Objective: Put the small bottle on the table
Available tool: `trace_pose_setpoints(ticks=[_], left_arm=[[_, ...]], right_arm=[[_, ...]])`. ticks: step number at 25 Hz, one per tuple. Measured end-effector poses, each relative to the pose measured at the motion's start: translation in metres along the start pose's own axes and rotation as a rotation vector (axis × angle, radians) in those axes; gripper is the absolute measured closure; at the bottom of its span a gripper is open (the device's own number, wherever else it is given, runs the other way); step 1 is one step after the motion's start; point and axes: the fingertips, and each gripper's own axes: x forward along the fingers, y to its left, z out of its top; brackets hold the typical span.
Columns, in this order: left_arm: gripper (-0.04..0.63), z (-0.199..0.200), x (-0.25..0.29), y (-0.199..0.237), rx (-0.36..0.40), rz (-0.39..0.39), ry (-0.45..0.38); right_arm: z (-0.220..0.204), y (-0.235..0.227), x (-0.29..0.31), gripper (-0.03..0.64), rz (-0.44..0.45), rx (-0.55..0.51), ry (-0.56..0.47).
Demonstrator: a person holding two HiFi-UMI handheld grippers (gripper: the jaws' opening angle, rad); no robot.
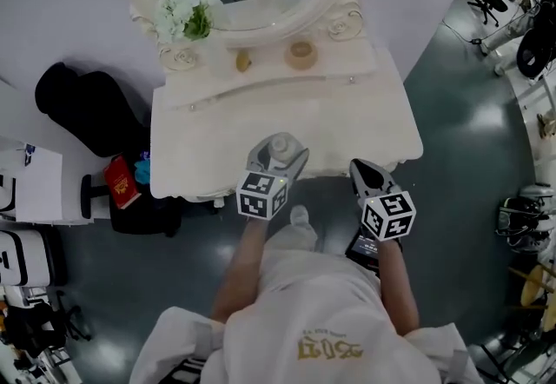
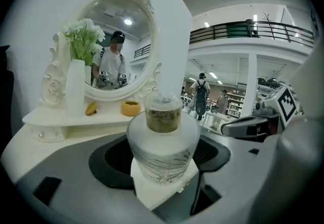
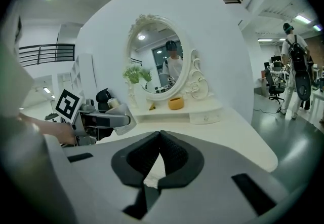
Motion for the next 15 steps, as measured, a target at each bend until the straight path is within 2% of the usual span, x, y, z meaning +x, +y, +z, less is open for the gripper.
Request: trace_pose_setpoints(ticks=[6,8,10,15], left_arm=[[0.255,0.018,0.043,0.052,0.014,-0.005,0.028],[0.253,0.022,0.053,0.065,0.046,-0.005,0.041],[0.255,0.024,0.063,0.072,0.073,-0.013,0.051],[0.253,0.021,0.079,0.076,0.058,-0.052,0.067]], right_arm=[[0.030,-0.020,0.064,0.604,-0.004,0.002,-0.002],[0.034,-0.023,0.079,0.603,-0.010,0.005,0.000],[0.038,-0.025,0.090,0.603,-0.016,0.008,0.000],[0.041,-0.034,0.099,0.603,-0.038,0.021,-0.001]])
